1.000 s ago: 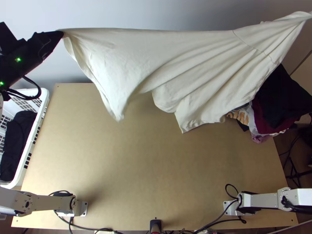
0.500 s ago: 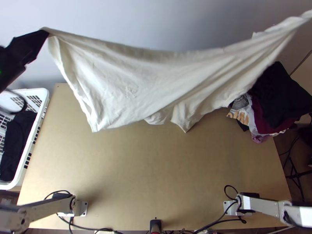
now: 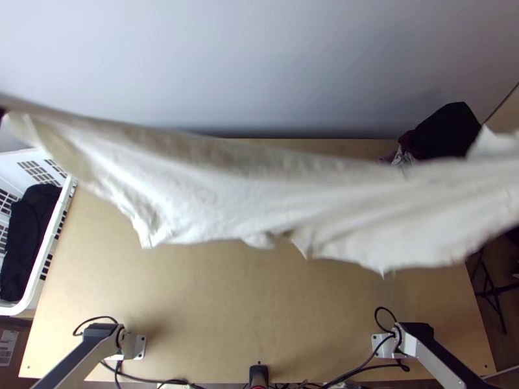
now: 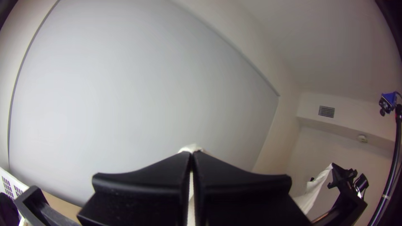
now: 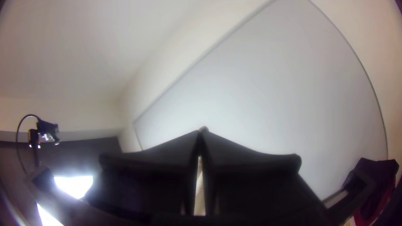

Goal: Fold the t-shirt

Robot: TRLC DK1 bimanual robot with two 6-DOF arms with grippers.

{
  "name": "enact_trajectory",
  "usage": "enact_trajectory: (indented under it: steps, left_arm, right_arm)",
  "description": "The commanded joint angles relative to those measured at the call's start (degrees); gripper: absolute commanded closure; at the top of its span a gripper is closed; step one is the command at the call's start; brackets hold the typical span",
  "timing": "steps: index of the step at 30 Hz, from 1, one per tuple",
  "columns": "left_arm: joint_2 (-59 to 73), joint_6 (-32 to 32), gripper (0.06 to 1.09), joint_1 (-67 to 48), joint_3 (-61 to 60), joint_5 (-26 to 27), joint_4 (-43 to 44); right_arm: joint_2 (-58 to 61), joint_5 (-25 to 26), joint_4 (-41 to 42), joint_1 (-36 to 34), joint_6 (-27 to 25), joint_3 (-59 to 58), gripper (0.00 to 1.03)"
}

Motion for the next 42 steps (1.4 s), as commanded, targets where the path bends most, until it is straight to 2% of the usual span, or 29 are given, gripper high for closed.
enact_trajectory:
  steps: [1,7,15,21,25,27,34,42]
  left_arm:
    - [-10.77,-0.04,1.05,4.35,-6.03,-0.05,2.0]
    - [-14.82,0.05,1.05,4.87,-5.5,-2.24,1.57]
    - [-17.01,1.89,1.05,4.79,-5.33,-2.86,-1.25]
    - [-16.93,4.36,1.05,4.87,-12.09,-2.86,-1.42]
    - [-16.93,6.9,1.05,4.7,-21.15,-2.68,3.24]
    - [-17.01,7.87,1.05,4.52,-26.51,-2.42,7.01]
    - [-14.47,12.27,1.05,4.17,-45.05,-2.33,22.75]
    - [-2.25,14.9,1.05,-0.58,-55.25,-2.68,40.33]
  right_arm:
    - [-6.4,-0.89,-0.19,0.12,1.16,0.74,1.0]
    - [-7.63,-1.24,1.56,0.82,1.34,4.44,1.0]
    - [-8.86,-1.68,-0.02,1.96,1.6,2.41,1.0]
    - [-7.01,-1.59,-1.51,5.48,-4.02,-6.81,1.0]
    - [-6.57,-1.76,-0.37,5.74,-8.51,-17.89,1.0]
    - [-7.01,-1.76,2.36,5.83,-9.3,-25.27,1.0]
    - [-8.33,-1.68,20.37,5.74,-11.32,-51.11,1.0]
    - [4.59,-1.68,36.37,5.74,-13.78,-62.19,1.0]
